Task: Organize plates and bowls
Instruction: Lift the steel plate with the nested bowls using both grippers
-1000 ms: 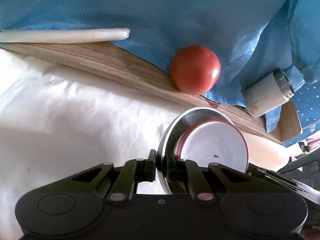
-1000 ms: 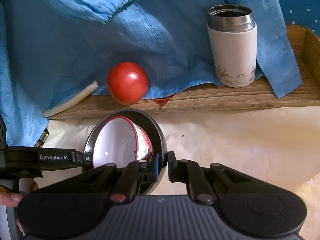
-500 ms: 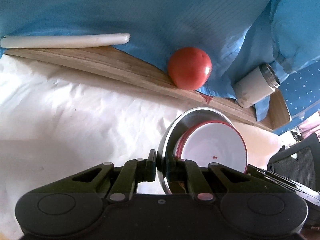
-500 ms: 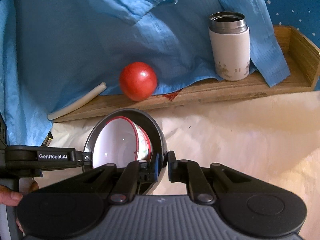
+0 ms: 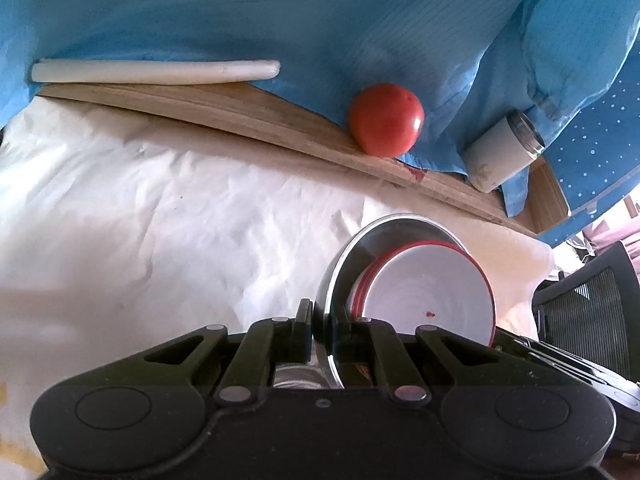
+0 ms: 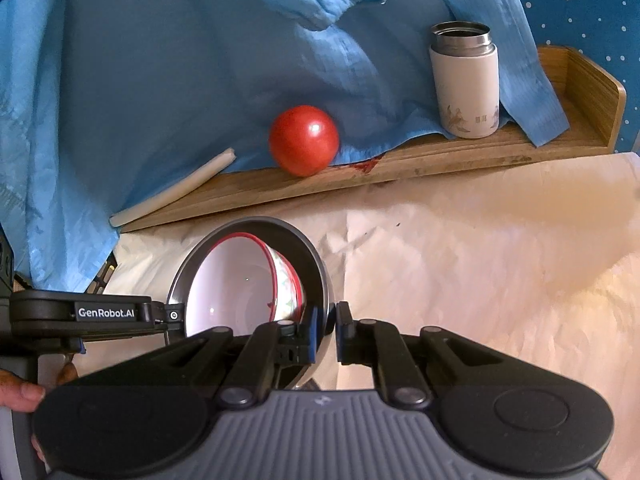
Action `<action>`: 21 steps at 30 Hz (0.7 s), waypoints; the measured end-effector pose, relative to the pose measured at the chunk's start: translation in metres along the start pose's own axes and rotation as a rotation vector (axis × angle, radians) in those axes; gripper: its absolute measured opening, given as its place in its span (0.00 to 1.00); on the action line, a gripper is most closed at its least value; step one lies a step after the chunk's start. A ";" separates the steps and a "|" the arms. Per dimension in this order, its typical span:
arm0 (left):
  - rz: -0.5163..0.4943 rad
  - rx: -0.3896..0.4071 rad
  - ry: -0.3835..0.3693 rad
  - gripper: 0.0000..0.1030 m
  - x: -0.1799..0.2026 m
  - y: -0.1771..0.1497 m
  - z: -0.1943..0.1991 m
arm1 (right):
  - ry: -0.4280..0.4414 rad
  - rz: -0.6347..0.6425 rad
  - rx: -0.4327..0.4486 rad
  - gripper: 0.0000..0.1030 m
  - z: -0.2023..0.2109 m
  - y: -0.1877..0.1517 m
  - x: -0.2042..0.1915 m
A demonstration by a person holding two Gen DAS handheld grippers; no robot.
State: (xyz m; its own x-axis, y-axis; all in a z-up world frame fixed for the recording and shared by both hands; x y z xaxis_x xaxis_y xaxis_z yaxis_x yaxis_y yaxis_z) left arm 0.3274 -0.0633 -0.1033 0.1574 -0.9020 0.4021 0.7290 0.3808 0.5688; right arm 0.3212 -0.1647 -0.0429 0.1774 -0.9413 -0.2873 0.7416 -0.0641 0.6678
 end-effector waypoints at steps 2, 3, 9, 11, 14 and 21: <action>-0.002 -0.001 -0.002 0.07 -0.003 -0.003 0.003 | 0.000 -0.001 0.000 0.10 0.000 0.001 -0.001; -0.004 -0.002 -0.002 0.07 -0.004 -0.004 0.005 | 0.000 -0.002 0.000 0.10 0.001 -0.001 -0.003; -0.007 -0.007 -0.004 0.07 -0.013 -0.011 0.012 | 0.000 0.002 -0.001 0.10 0.003 -0.004 -0.008; -0.007 -0.008 -0.004 0.07 -0.014 -0.012 0.014 | 0.000 0.005 -0.002 0.10 0.005 -0.008 -0.012; -0.008 -0.007 -0.004 0.07 -0.018 -0.014 0.017 | 0.001 0.007 -0.004 0.10 0.006 -0.011 -0.016; -0.004 -0.004 -0.005 0.07 -0.030 -0.021 0.027 | 0.005 0.014 -0.005 0.10 0.007 -0.019 -0.028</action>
State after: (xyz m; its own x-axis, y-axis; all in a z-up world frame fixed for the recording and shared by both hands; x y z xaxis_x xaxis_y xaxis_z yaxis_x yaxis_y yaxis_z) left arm 0.2893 -0.0388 -0.1075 0.1511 -0.9026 0.4032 0.7322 0.3762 0.5678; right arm 0.2977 -0.1393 -0.0428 0.1908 -0.9405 -0.2813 0.7425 -0.0491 0.6680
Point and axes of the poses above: each gripper's, at about its wrist camera, not at the fingertips, and z roughly against the way its jaws point, x to its right, y to its top, the point moved 10 cm from there along -z, roughly the way its jaws point, and after that the axes turned 5 degrees about x, right-handed, at the moved point
